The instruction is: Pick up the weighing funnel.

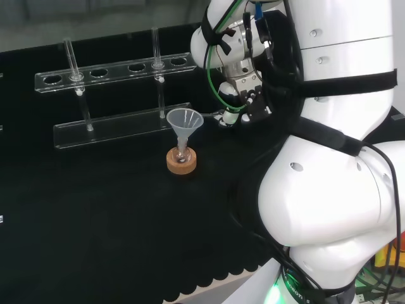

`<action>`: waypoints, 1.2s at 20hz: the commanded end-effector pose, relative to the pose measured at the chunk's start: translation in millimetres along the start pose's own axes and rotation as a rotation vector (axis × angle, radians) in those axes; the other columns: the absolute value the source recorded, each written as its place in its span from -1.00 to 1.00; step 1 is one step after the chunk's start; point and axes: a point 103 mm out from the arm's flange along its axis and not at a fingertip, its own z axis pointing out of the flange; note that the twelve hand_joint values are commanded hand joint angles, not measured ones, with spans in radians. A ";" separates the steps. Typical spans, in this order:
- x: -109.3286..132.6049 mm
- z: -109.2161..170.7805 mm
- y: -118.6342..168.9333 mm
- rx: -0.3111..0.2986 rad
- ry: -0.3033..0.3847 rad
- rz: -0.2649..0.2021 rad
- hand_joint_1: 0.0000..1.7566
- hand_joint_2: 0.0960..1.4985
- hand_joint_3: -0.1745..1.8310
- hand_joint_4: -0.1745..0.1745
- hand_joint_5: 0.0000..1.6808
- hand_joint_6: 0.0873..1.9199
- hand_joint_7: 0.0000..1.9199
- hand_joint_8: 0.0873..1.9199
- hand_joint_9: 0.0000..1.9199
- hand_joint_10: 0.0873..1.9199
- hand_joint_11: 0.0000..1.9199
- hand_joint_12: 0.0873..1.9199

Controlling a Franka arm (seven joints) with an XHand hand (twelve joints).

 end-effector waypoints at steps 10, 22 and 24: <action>10.5 -5.9 -2.5 -0.070 -0.059 0.025 0.24 -0.24 -0.13 0.91 0.40 -0.25 -0.41 -0.36 -0.15 -0.52 -0.49 0.30; -27.3 -61.4 -35.9 -0.098 -0.056 0.088 0.31 -0.36 -0.04 1.00 0.63 -0.48 -0.34 -0.44 -0.02 -0.63 -0.35 0.22; -31.7 -72.3 -45.8 -0.089 -0.058 0.100 0.31 -0.36 -0.04 1.00 0.63 -0.49 -0.35 -0.44 -0.03 -0.63 -0.35 0.22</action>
